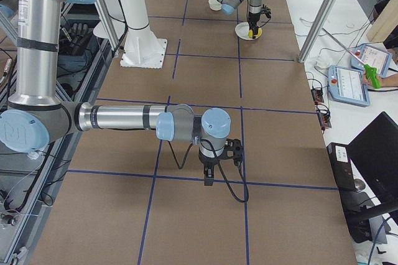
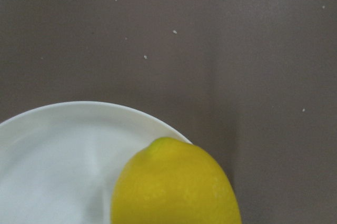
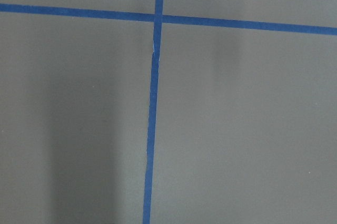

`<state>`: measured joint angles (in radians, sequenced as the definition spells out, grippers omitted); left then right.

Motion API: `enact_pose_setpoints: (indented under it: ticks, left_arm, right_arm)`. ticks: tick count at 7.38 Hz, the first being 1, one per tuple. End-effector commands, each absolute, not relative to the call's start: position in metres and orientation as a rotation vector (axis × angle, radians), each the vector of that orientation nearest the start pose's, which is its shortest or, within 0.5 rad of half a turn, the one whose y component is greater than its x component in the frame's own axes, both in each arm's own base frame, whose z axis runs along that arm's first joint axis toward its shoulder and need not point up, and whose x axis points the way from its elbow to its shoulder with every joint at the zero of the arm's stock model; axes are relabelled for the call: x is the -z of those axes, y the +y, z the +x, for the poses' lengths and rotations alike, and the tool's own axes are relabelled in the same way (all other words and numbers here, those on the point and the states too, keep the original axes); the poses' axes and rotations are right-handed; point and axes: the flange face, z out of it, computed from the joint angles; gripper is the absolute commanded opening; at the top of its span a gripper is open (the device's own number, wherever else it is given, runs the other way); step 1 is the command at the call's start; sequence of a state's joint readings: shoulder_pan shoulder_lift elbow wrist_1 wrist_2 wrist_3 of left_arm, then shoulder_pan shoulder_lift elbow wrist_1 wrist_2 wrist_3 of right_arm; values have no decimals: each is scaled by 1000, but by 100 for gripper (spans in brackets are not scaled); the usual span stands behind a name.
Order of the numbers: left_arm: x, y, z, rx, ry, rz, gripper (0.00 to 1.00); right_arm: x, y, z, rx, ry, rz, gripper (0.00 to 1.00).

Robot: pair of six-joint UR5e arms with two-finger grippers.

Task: Move lemon from plate to bowl
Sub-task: 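Lower the left gripper and close it around the yellow lemon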

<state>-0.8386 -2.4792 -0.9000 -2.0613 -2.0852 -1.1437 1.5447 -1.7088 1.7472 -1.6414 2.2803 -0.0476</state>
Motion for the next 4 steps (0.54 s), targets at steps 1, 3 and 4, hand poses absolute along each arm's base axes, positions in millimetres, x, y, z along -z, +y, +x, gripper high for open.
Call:
enact_pose_setpoints:
  ticks: [1,3,4]
  left_arm:
    - [-331,-685,510,201,867,24,70]
    - [-328,-688,506,205,871,30,27]
    - [-326,-694,496,212,876,36,17]
  right_arm:
    - [-647,-432,57,59,-711,-23,100]
    - [-647,-432,57,59,-709,-23,100]
    - [-647,-432,57,59,-709,-23,100]
